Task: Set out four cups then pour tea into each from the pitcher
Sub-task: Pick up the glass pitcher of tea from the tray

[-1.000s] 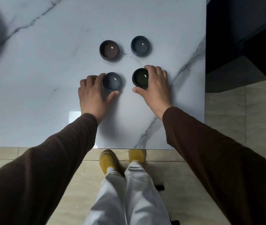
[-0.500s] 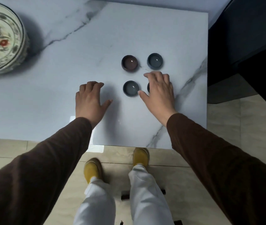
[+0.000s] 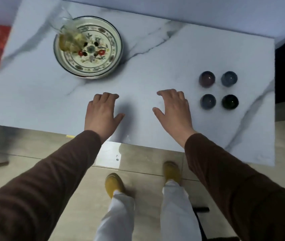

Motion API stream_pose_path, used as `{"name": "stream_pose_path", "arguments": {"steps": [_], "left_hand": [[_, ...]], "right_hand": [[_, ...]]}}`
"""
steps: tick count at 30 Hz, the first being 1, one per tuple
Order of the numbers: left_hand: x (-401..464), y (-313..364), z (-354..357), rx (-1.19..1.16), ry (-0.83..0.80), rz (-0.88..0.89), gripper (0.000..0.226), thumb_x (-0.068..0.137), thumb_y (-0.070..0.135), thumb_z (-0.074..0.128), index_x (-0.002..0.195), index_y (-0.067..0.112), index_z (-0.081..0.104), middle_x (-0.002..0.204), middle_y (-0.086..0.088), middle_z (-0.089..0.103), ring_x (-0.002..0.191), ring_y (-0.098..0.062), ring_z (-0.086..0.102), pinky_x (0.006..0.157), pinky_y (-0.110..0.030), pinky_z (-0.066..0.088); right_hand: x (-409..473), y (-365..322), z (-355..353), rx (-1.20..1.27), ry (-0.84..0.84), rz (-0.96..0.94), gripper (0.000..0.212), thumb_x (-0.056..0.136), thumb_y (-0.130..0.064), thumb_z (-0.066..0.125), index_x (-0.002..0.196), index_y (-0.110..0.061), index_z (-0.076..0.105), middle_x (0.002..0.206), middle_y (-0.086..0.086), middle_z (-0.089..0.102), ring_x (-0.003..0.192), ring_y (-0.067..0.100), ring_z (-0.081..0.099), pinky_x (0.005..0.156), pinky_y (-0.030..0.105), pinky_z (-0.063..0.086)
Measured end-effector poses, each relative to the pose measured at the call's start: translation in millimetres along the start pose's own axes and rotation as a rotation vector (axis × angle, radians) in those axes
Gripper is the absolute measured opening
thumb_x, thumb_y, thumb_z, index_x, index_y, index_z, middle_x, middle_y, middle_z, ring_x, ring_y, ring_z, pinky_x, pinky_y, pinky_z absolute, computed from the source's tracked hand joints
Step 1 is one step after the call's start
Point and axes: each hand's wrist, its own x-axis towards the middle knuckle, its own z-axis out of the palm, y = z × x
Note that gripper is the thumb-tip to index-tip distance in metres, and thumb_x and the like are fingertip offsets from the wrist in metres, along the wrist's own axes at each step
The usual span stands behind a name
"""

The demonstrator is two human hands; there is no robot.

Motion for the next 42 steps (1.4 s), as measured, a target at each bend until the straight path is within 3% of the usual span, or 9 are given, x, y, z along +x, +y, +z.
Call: {"name": "stream_pose_path", "arguments": {"steps": [5,21,28,32,37,42], "left_hand": [[7,-53,-23,-0.003,-0.004,-0.027,0.053,0.083,0.034,0.072,0.128,0.013,0.056,0.124,-0.009,0.059,0.115,-0.037,0.050,0.090,-0.045,0.042],[80,-170,-60,-0.018,-0.010,-0.114,0.052,0.085,0.032,0.072,0.130,0.013,0.055,0.126,-0.012,0.058,0.115,-0.037,0.049,0.093,-0.047,0.044],[116,-235,-77,-0.115,-0.037,-0.069,0.050,0.086,0.026,0.071,0.130,0.009,0.055,0.126,-0.015,0.056,0.116,-0.037,0.046,0.099,-0.044,0.041],[139,-270,-90,-0.172,-0.055,-0.017,0.049,0.088,0.024,0.068,0.133,0.008,0.054,0.130,-0.014,0.054,0.121,-0.035,0.045,0.102,-0.040,0.039],[162,-294,-99,-0.191,-0.065,0.057,0.049,0.091,0.026,0.066,0.135,0.009,0.053,0.132,-0.012,0.053,0.124,-0.032,0.044,0.102,-0.037,0.038],[175,-298,-90,-0.223,-0.068,0.087,0.048,0.092,0.027,0.065,0.134,0.009,0.053,0.131,-0.011,0.054,0.123,-0.030,0.045,0.101,-0.034,0.037]], "right_hand": [[17,-59,16,0.032,-0.021,-0.023,0.044,0.090,-0.033,0.061,0.131,-0.020,0.053,0.130,0.000,0.053,0.121,0.024,0.045,0.098,0.036,0.038],[128,-160,66,0.170,-0.032,-0.035,0.041,0.090,-0.031,0.061,0.128,-0.016,0.056,0.126,0.004,0.056,0.116,0.025,0.047,0.098,0.037,0.041],[166,-228,85,0.372,-0.011,0.124,0.045,0.091,-0.030,0.061,0.133,-0.016,0.055,0.131,0.004,0.053,0.123,0.022,0.043,0.107,0.033,0.035],[183,-268,99,0.569,0.022,0.246,0.039,0.090,-0.032,0.060,0.128,-0.021,0.055,0.124,-0.001,0.053,0.115,0.019,0.050,0.100,0.041,0.044],[205,-302,115,0.749,0.085,0.402,0.037,0.091,-0.038,0.059,0.125,-0.024,0.057,0.121,-0.006,0.055,0.108,0.013,0.055,0.097,0.038,0.048],[229,-321,130,0.894,0.079,0.532,0.029,0.090,-0.047,0.055,0.108,-0.026,0.061,0.111,-0.005,0.059,0.107,0.019,0.058,0.097,0.046,0.048]]}}
